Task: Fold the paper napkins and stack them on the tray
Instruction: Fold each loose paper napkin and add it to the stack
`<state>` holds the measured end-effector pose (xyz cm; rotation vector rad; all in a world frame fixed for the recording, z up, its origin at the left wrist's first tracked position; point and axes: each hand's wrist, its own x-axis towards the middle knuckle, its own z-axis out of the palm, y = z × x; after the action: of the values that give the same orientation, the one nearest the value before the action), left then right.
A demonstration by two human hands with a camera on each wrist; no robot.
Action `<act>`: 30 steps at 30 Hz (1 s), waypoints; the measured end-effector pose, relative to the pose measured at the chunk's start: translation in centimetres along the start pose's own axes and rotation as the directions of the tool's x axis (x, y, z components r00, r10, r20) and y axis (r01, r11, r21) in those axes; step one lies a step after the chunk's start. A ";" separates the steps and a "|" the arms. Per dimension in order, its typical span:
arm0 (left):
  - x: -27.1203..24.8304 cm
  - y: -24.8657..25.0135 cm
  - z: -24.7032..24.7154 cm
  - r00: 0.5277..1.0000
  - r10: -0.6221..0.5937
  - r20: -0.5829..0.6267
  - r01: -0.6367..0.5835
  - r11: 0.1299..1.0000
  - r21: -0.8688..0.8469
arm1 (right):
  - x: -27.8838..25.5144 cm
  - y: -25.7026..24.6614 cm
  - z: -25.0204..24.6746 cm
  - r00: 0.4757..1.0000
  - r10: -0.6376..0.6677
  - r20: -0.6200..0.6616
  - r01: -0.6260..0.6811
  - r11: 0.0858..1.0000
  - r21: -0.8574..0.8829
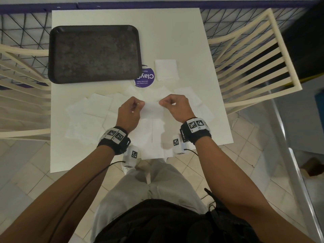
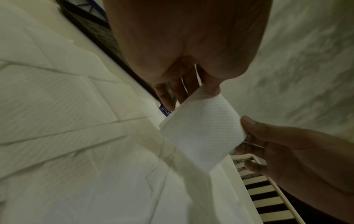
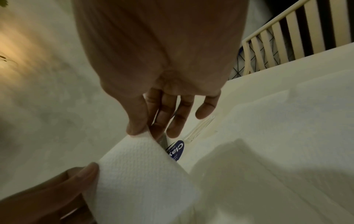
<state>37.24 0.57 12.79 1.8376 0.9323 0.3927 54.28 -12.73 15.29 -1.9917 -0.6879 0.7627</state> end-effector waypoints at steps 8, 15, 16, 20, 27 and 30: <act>-0.2 1.2 1.2 0.999 -0.001 -0.043 0.000 1.000 -0.012 | -0.1 -0.3 0.6 0.992 0.026 -0.126 -0.013 0.995 0.102; 0.3 1.4 1.6 0.994 0.005 -0.106 -0.007 1.000 -0.017 | -0.9 0.3 1.2 0.991 0.128 -0.049 -0.122 0.986 0.112; 0.5 1.4 1.7 0.994 0.000 -0.113 -0.002 1.000 -0.017 | -1.1 0.5 1.3 0.990 0.138 -0.037 -0.133 0.986 0.099; 0.9 1.6 2.1 0.991 -0.037 -0.129 0.034 0.999 -0.032 | -1.5 1.4 1.7 0.992 0.126 -0.022 -0.125 0.991 0.037; 0.8 2.8 3.1 0.974 -0.227 0.002 0.225 0.964 -0.142 | 2.7 2.5 -1.1 0.988 0.101 -0.118 -0.103 0.995 -0.005; 0.8 2.0 3.6 0.964 -0.252 0.086 0.259 0.963 -0.077 | 6.4 2.5 -3.1 0.981 0.093 -0.170 -0.103 0.993 -0.050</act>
<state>40.83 -1.50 12.81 1.6163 1.0678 0.1994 61.18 -10.97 12.88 -2.1277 -0.5217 0.6296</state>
